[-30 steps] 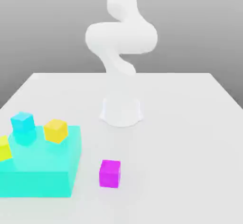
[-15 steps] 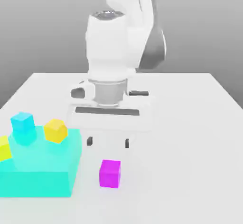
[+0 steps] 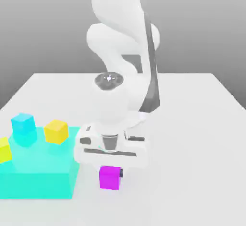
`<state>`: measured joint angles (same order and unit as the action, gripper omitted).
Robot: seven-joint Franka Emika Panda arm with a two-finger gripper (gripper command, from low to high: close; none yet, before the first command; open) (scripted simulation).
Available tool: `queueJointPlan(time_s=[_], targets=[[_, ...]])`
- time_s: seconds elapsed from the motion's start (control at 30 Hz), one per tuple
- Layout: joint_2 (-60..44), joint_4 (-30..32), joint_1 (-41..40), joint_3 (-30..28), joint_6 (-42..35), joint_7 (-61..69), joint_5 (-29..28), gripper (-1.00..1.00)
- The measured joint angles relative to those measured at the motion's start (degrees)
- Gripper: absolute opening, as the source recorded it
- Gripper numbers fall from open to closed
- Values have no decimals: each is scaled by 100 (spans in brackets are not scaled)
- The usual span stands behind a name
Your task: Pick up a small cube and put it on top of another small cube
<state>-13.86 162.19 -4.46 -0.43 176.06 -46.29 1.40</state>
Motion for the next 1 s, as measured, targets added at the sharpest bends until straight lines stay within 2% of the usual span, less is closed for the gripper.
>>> queueJointPlan(time_s=[0.27, 0.73, 0.8, 0.9, 0.93, 1.0], targets=[[1510, 233, 17, -109, -1277, -215, -167, -100], [4393, 108, -2356, -649, -4269, -2994, -591, -100], [4294, 188, -2487, -674, -4091, -3123, -602, -100], [3823, 372, -2527, -703, -3438, -3149, -606, -100], [3655, 434, -2529, -713, -3207, -3150, -611, 100], [3655, 434, -2529, -713, -3207, -3150, -611, 100]])
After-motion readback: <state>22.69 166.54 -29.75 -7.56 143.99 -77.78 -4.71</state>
